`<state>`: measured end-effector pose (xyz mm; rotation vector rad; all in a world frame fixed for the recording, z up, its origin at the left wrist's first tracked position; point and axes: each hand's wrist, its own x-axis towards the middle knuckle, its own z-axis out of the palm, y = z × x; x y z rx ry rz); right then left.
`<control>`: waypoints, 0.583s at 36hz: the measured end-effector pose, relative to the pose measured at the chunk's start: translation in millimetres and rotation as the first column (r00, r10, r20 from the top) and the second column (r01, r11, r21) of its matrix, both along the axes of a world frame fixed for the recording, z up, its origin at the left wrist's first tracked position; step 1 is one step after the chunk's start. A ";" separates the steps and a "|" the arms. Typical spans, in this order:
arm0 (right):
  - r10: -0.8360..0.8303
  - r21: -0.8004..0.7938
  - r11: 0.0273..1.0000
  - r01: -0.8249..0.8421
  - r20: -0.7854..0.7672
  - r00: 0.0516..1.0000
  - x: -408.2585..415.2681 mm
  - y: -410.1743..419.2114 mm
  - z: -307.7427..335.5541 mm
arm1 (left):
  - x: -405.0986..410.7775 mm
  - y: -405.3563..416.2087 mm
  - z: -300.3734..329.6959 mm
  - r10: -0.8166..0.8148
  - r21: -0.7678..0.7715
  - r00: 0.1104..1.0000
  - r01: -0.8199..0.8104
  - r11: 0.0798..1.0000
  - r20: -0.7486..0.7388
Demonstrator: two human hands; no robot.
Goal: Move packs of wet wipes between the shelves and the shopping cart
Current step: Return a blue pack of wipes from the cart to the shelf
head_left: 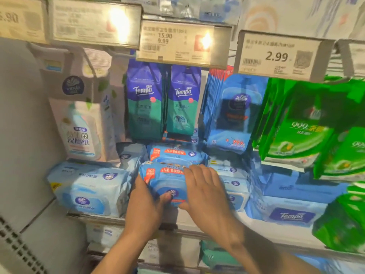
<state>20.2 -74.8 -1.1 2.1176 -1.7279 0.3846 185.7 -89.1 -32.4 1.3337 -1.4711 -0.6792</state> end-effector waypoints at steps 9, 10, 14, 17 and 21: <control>-0.013 0.003 1.000 0.013 0.010 1.000 -2.8 -16.7 -2.6 | -6.6 -15.4 6.5 0.005 0.124 1.000 -0.002 0.992 -0.027; -0.013 -0.006 1.000 0.013 0.010 1.000 -3.0 -16.6 -4.1 | -6.0 -15.1 6.6 0.003 0.129 1.000 0.000 0.992 -0.019; -0.033 -0.011 0.999 0.033 0.013 0.999 -2.9 -16.0 -11.2 | -5.7 -10.3 0.6 0.015 0.094 1.000 -0.017 0.995 0.020; -0.063 -0.009 0.998 0.063 0.021 0.998 -1.8 -15.8 -12.3 | -6.5 -13.2 1.5 0.014 0.164 1.000 -0.018 0.986 0.026; -0.081 0.009 0.997 0.081 0.019 0.997 3.0 -14.4 -8.9 | -1.8 -16.0 5.5 -0.016 0.194 0.999 0.008 0.981 0.041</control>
